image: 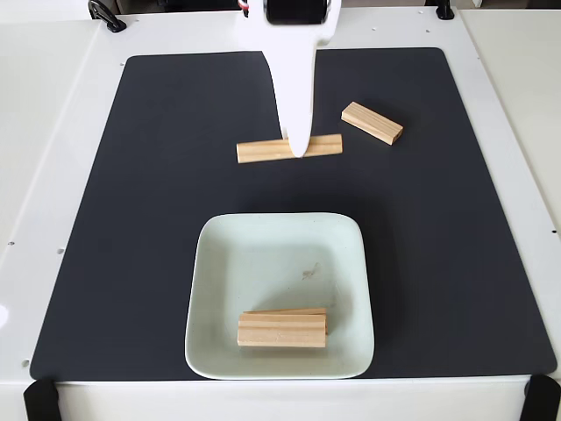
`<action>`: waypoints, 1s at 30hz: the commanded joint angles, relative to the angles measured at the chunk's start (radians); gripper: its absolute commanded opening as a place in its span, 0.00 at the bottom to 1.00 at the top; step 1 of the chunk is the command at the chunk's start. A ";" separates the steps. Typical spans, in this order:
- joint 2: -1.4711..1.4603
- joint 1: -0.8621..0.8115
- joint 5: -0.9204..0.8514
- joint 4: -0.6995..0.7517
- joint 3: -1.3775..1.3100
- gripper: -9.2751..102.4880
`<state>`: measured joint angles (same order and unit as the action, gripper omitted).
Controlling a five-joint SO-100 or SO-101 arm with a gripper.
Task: Pick up the wooden block and place them on the plate.
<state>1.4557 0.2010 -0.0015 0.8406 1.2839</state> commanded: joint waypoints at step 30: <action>-0.595 -0.023 -0.008 -0.015 -0.624 0.11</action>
<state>0.8376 0.1948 0.0015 0.8406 0.6980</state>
